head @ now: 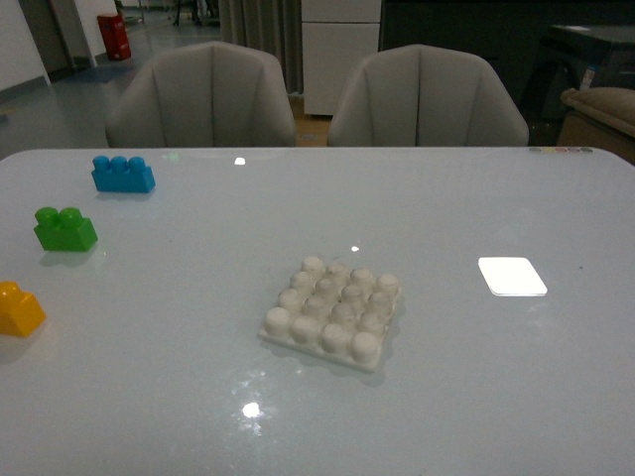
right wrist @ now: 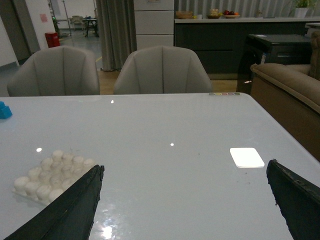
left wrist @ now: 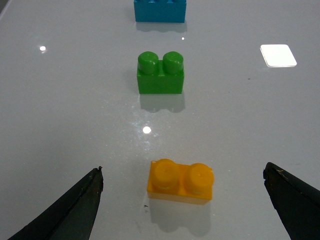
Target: Insert yellow block into base center
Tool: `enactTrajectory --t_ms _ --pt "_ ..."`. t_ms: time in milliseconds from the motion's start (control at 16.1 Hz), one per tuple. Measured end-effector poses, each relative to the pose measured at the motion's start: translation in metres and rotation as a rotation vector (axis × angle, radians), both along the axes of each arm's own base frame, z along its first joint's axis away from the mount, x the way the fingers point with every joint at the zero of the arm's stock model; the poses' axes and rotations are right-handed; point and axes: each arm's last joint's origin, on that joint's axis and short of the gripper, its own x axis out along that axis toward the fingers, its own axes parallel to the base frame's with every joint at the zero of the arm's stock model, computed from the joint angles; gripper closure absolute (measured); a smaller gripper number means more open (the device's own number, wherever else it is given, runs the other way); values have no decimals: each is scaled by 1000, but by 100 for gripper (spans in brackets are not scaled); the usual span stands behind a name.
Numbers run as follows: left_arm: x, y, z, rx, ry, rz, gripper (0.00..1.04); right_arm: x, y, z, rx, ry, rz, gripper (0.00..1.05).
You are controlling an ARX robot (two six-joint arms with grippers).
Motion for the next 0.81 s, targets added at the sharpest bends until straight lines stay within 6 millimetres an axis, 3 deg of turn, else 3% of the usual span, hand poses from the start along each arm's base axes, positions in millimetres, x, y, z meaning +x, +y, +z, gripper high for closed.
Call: enactTrajectory --t_ms 186,372,807 --pt "15 17 -19 13 56 -56 7 0 0 0 0 0 0 6" --pt "13 21 -44 -15 118 -75 7 0 0 0 0 0 0 6" --pt "21 13 -45 -58 75 -90 7 0 0 0 0 0 0 6"
